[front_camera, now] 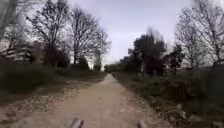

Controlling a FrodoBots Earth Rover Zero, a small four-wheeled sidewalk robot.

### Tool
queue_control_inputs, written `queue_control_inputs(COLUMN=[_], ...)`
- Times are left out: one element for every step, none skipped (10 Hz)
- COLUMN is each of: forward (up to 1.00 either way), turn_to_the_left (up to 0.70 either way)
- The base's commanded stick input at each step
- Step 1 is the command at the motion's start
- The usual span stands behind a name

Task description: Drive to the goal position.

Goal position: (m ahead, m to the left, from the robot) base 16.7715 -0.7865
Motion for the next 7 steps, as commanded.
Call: queue_control_inputs(forward=[0.70,0.70,0.70,0.70,0.70,0.70,0.70], turn_to_the_left=[0.00,0.00,0.00,0.00,0.00,0.00,0.00])
